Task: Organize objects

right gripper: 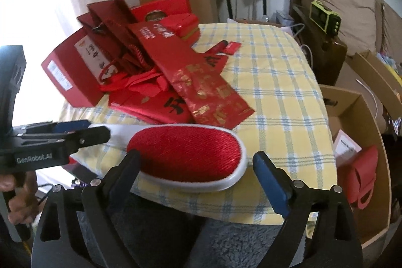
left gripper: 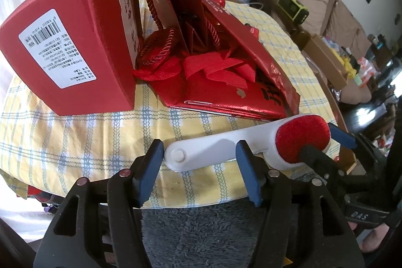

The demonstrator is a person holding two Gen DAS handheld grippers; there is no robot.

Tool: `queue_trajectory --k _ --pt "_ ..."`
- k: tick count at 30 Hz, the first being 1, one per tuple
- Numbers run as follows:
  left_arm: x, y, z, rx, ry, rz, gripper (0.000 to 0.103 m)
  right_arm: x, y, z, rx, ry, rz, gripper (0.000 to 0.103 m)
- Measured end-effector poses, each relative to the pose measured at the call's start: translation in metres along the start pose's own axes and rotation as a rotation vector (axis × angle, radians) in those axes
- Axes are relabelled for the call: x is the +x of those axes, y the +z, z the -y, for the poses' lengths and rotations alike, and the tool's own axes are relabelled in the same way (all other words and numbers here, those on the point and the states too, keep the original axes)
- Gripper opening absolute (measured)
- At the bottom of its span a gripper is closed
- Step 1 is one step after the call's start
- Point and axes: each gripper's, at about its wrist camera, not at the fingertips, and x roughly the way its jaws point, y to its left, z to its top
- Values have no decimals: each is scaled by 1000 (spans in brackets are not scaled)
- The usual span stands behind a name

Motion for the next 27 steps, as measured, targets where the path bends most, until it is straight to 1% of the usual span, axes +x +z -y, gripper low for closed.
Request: queue_trajectory --k 1,3,4,7,8,10,14,19,21,23,27 --pt "0 0 0 -8 -15 -4 63 0 0 0 4 -10 4 93" --pt "1 1 0 -18 -17 -4 63 0 -2 -6 -14 -25 15 97" --pt "1 1 1 -16 -16 -4 63 0 -3 -9 -29 -29 16 101" --pt "2 2 2 -16 -15 -5 63 4 -7 -27 -125 -60 11 102" --pt "1 1 2 -16 -14 -5 63 5 -9 -33 -160 -88 12 103" --pt "1 1 3 -19 -11 -6 64 8 -9 -39 -190 -123 14 103" --pt "2 1 2 -25 -8 -3 64 11 -8 -34 -172 -101 13 103" --pt "2 0 3 -28 -8 -3 64 12 -9 -33 -170 -96 16 103" --pt "2 0 1 -36 -18 -5 64 9 -8 -31 -157 -72 13 103" --pt "2 1 -1 -49 -28 -5 64 3 -6 -23 -104 -11 25 103" --pt "2 2 -2 -62 -15 -10 64 -16 1 -3 55 154 73 103"
